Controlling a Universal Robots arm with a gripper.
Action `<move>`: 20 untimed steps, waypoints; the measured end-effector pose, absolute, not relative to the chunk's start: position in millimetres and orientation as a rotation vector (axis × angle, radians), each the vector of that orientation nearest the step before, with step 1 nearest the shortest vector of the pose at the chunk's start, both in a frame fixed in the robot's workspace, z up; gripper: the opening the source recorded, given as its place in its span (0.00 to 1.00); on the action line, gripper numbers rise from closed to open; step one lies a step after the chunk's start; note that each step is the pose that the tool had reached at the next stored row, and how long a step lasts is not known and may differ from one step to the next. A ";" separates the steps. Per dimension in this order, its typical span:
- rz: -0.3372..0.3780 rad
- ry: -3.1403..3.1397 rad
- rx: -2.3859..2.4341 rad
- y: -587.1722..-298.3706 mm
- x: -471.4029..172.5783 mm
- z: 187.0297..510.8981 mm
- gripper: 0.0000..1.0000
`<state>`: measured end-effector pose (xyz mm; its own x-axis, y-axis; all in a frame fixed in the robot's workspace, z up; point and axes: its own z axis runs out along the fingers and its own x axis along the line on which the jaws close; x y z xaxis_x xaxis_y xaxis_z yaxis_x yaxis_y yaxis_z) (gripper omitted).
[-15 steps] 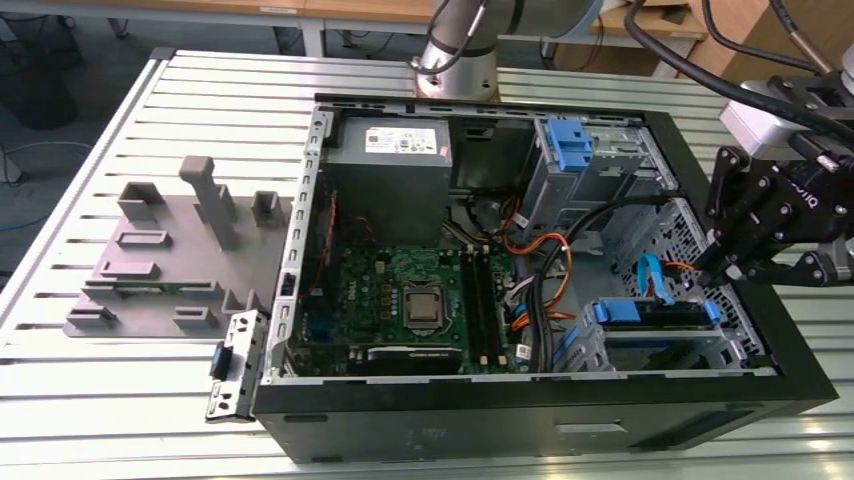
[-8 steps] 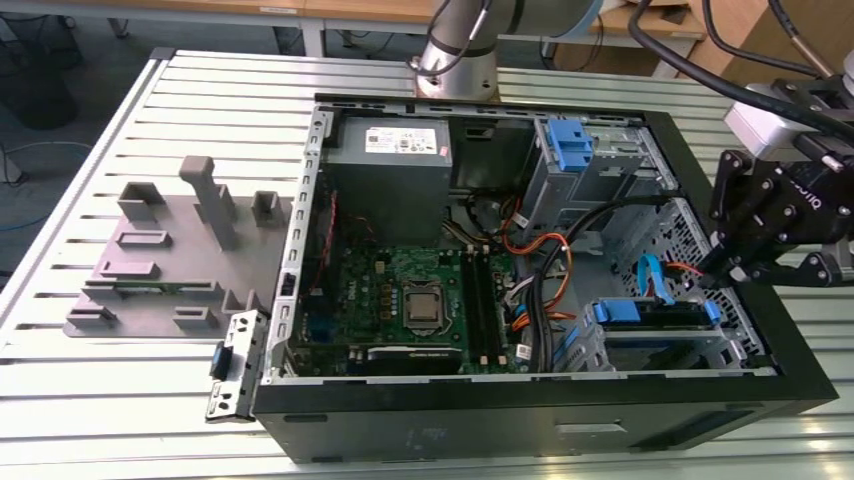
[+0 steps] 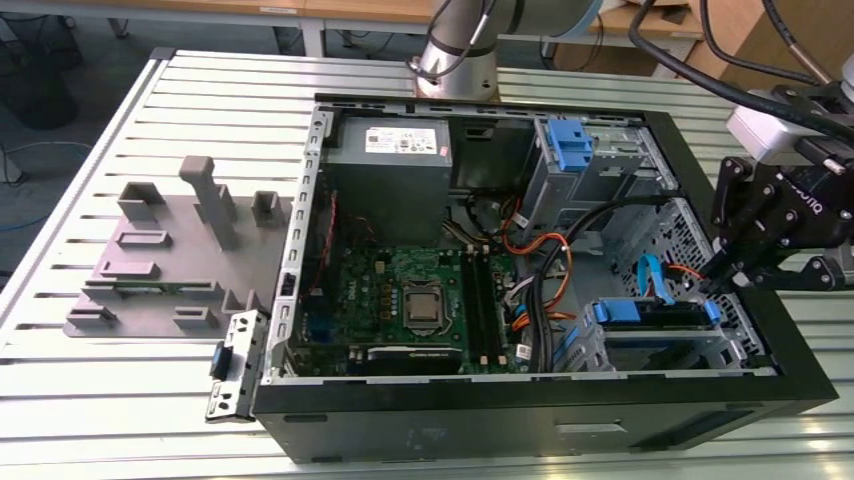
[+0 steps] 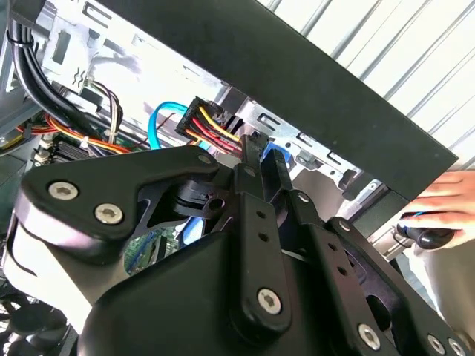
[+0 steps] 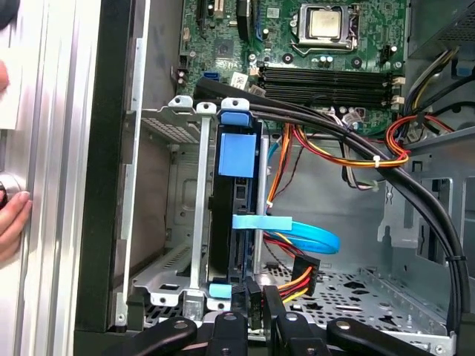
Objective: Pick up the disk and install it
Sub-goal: 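Insert the second disk wire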
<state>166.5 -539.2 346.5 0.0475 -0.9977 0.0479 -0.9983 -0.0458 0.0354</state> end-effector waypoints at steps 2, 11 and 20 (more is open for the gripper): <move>0.016 -2.128 2.230 -539.2 166.6 346.6 0.24; 0.016 -2.128 2.230 -539.2 166.6 346.6 0.16; 0.025 -2.132 2.234 -539.2 157.2 346.5 0.16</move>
